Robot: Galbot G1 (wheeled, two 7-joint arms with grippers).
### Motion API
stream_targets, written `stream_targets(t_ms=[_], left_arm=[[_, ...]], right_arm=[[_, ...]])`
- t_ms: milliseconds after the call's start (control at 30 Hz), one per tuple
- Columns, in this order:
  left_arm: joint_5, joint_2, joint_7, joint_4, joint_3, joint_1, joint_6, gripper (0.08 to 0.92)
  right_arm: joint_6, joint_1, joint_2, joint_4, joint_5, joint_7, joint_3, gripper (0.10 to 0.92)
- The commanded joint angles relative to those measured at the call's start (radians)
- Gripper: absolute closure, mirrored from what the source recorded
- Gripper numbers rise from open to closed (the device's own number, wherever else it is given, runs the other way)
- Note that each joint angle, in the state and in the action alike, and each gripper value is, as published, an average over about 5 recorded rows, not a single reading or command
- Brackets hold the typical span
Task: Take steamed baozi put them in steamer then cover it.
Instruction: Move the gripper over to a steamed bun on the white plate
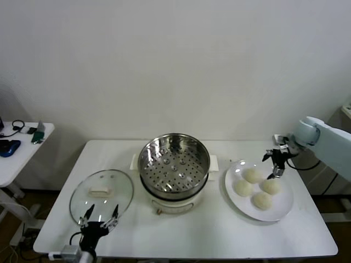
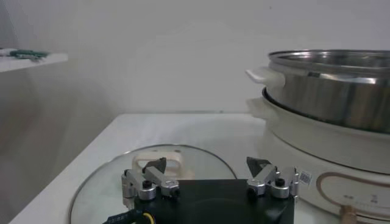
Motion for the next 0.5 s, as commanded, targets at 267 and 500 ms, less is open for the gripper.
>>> stream_targets(t_ms=[267,500], left_arm=[[0.000,-0.002,0.000,0.016,-0.001,-0.001,-0.008,0.177],[0.000,-0.001,0.000,0.026,0.001,-0.003,-0.012,0.177]], right_arm=[[0.056,-0.112,0.196,-0.246,-0.117,0.076,0.101,0.203],[0.063,-0.122,0.231,-0.283,-0.117,0.090,0.132,0.212]])
